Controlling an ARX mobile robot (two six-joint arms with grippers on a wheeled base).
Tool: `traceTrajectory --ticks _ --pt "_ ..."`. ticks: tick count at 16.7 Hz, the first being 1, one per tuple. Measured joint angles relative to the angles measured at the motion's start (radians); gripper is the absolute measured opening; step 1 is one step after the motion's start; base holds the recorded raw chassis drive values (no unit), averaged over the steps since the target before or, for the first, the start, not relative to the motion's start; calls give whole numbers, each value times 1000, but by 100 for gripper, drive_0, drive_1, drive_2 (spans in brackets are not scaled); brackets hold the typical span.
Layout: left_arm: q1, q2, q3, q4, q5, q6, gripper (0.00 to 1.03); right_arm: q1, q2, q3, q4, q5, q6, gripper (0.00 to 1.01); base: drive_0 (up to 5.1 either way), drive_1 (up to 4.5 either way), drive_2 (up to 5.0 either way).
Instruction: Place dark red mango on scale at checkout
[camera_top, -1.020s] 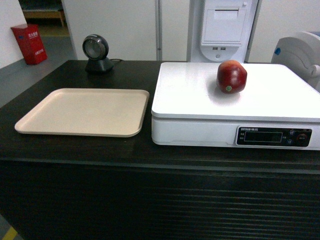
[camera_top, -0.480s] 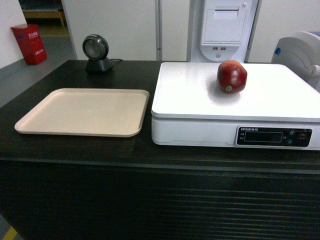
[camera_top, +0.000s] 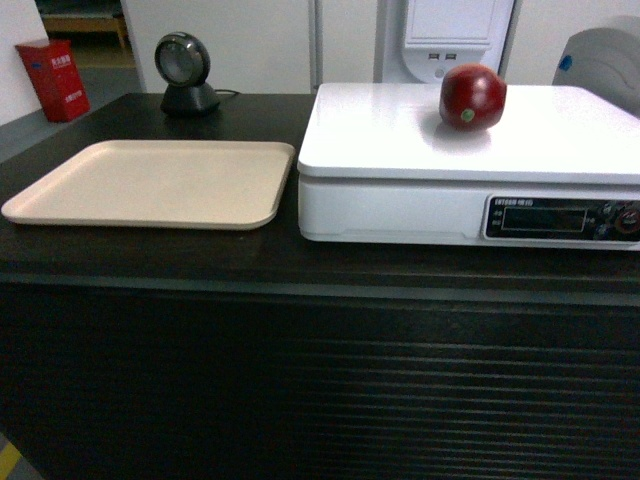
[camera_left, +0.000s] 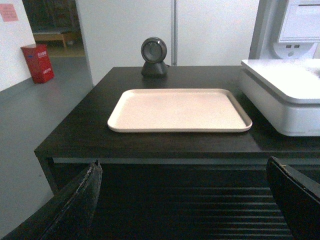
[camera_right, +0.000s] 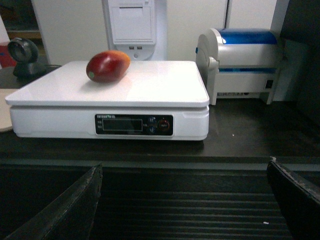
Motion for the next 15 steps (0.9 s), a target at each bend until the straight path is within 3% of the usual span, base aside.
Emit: traceTrajectory --ticks 15 --pt "0 0 0 -2 1 0 98 0 0 0 -1 0 1 98 0 0 0"
